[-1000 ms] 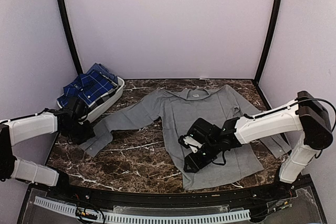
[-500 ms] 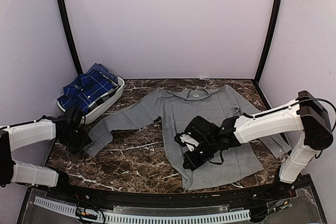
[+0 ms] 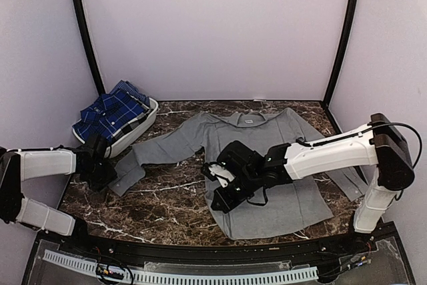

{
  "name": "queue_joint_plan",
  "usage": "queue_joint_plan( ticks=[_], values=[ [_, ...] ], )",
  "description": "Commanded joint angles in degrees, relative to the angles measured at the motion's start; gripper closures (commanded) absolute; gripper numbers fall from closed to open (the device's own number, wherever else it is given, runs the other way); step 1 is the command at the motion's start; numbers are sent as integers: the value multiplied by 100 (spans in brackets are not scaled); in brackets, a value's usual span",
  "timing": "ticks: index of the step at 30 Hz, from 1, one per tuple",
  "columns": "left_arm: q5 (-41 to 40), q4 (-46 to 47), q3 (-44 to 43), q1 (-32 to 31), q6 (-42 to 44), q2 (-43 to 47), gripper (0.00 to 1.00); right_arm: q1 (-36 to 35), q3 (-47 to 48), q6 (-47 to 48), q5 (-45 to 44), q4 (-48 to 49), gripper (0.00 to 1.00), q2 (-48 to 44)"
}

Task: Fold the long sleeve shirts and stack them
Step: Smooth out the flattened shirt at the center of the board.

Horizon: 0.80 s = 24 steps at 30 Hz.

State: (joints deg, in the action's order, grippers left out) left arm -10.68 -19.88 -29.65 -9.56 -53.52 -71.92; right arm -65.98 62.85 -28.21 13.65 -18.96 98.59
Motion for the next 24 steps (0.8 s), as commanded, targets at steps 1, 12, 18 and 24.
queue_joint_plan(
  ticks=[1, 12, 18, 24],
  values=[
    [254, 7, 161, 23, -16, -249, 64, -89, 347, -46, 139, 270, 100, 379],
    [-123, -767, -500, 15, 629, 671, 100, -233, 534, -66, 257, 376, 100, 833],
    [-281, -1170, -810, 16, 913, 1440, 100, -266, 519, -78, 204, 369, 100, 884],
    [59, -731, -588, 16, 1096, 809, 70, -264, 643, -37, 132, 325, 94, 956]
  ],
)
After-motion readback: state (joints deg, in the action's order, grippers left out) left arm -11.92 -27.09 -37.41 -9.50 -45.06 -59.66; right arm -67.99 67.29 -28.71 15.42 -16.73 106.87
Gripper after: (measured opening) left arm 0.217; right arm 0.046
